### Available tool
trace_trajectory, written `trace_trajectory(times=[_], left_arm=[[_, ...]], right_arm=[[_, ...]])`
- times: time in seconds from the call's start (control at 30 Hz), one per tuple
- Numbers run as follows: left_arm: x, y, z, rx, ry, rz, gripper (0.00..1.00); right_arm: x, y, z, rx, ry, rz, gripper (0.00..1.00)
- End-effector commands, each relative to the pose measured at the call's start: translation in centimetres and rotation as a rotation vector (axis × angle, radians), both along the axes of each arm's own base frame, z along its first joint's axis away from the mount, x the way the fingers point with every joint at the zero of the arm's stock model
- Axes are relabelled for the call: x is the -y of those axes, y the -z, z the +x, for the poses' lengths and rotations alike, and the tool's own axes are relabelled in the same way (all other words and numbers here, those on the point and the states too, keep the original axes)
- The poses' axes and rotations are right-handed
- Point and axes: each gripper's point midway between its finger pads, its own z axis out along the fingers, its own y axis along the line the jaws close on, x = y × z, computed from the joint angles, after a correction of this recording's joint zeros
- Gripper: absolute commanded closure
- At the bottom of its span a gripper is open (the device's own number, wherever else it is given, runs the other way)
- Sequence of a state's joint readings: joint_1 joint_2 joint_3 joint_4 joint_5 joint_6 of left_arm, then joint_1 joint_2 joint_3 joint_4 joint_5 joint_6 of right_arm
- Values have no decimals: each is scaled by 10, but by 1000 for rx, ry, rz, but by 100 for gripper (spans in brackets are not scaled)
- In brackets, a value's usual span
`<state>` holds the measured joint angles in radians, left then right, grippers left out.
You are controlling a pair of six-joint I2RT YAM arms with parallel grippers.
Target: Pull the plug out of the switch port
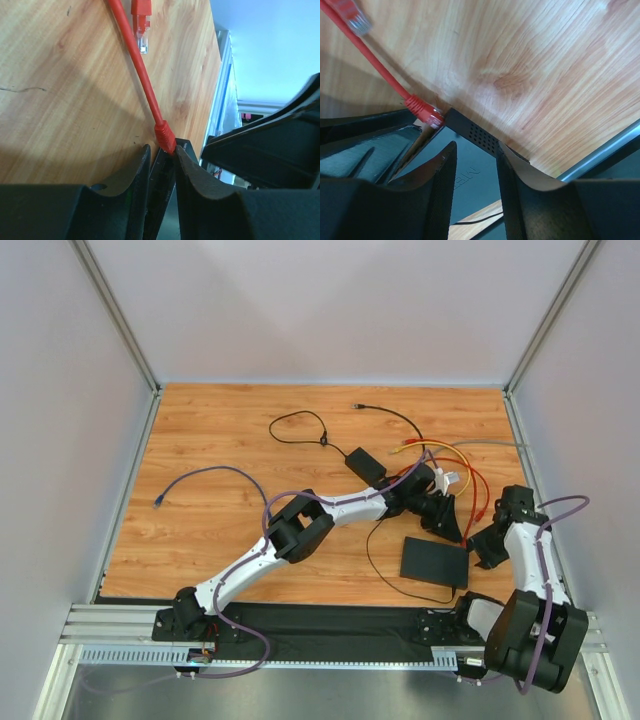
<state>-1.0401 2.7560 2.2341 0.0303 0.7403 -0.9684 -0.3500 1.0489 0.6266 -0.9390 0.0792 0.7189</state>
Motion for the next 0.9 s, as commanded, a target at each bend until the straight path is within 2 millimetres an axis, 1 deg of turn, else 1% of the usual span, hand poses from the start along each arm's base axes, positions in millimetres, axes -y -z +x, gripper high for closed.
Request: trace_trajectory(times=[0.0, 0.1, 0.17, 0.27, 0.43, 0.53, 0.6, 0.87], left_arm=[[6, -14, -8, -21, 33, -50, 66], [6, -15, -8, -29, 37, -64, 66], [6, -16, -10, -28, 43, -67, 66], [7, -17, -11, -31, 47, -70, 67], [8, -14, -15, -44, 53, -68, 68], [10, -12, -21, -56, 63, -66, 68], [9, -12, -21, -76, 66, -63, 69], [8, -11, -24, -94, 70, -52, 69]], right_arm=[[-7, 10, 4, -11, -12, 15, 61], [-12, 21, 1, -52, -14, 36, 61], [-12, 23, 1, -62, -18, 33, 61], [-9, 23, -3, -76, -9, 18, 63], [-11, 21, -4, -77, -7, 22, 67], [-11, 21, -6, -85, -4, 25, 70], [-11, 23, -9, -95, -1, 22, 70], [-8, 21, -9, -101, -3, 9, 70]])
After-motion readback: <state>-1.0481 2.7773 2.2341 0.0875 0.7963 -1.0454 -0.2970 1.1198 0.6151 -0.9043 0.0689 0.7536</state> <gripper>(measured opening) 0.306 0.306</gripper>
